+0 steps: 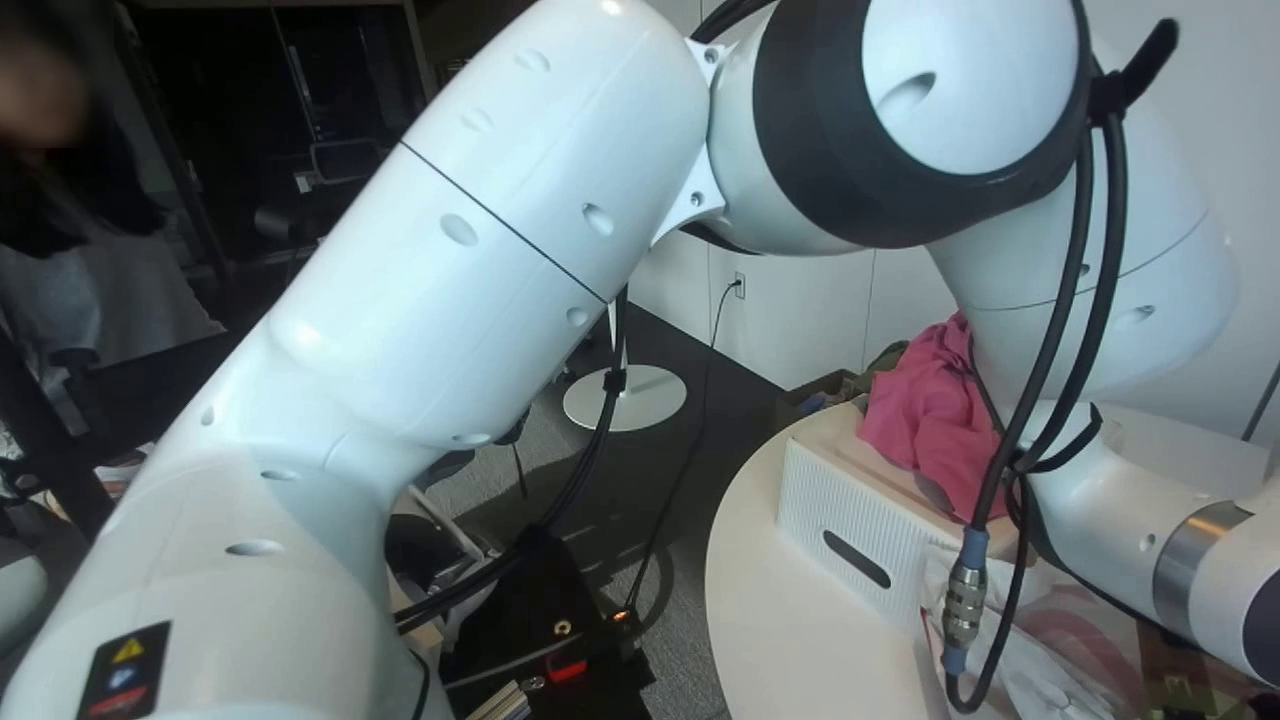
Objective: Put the items in the plastic bag on the white basket
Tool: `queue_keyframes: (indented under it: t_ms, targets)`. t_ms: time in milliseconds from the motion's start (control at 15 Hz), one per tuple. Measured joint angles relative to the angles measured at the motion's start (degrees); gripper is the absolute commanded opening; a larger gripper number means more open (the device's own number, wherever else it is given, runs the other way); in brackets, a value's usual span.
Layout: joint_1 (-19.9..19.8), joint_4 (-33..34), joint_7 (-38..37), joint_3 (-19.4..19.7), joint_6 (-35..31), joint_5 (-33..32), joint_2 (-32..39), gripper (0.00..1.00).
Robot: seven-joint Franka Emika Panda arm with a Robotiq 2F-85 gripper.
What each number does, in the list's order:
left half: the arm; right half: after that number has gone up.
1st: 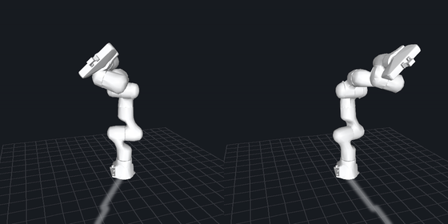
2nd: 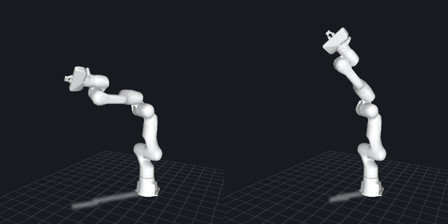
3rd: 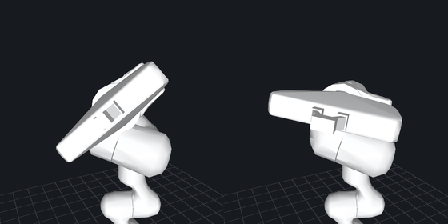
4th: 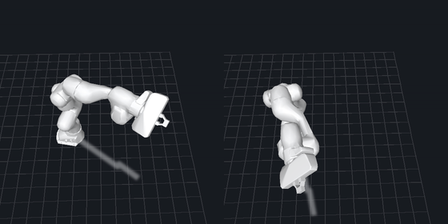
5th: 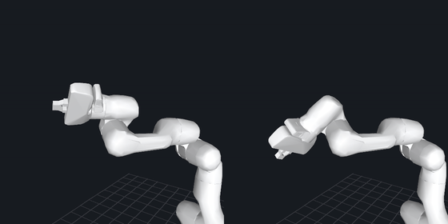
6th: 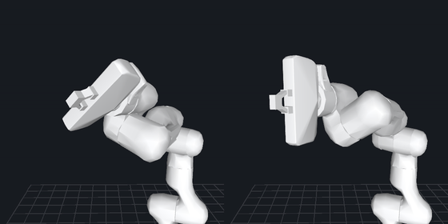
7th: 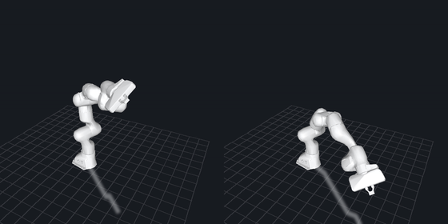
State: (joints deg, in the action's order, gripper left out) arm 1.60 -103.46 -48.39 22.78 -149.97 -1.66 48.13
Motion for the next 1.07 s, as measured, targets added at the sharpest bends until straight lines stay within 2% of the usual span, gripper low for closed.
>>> queue_keyframes:
  t_ms: [67,133,200,400,467,800,1067]
  targets:
    - [0.3,-0.1,-0.4,0.4,0.0,-0.3,0.5,1.0]
    - [0.7,-0.2,-0.8,0.9,0.0,-0.5,1.0,0.75]
    - [1.0,-0.2,-1.1,1.3,0.0,-0.8,1.5,0.74]
    - [2.1,-0.2,-2.0,2.2,-0.1,-2.1,2.7,0.49]
    - [2.5,-0.2,-2.2,2.4,-0.1,-2.5,2.8,0.46]
    - [5.5,-0.2,-2.5,3.2,-0.5,-4.8,2.3,0.45]
    - [8.6,-0.6,-2.5,3.1,-0.3,-5.7,-1.0,0.45]
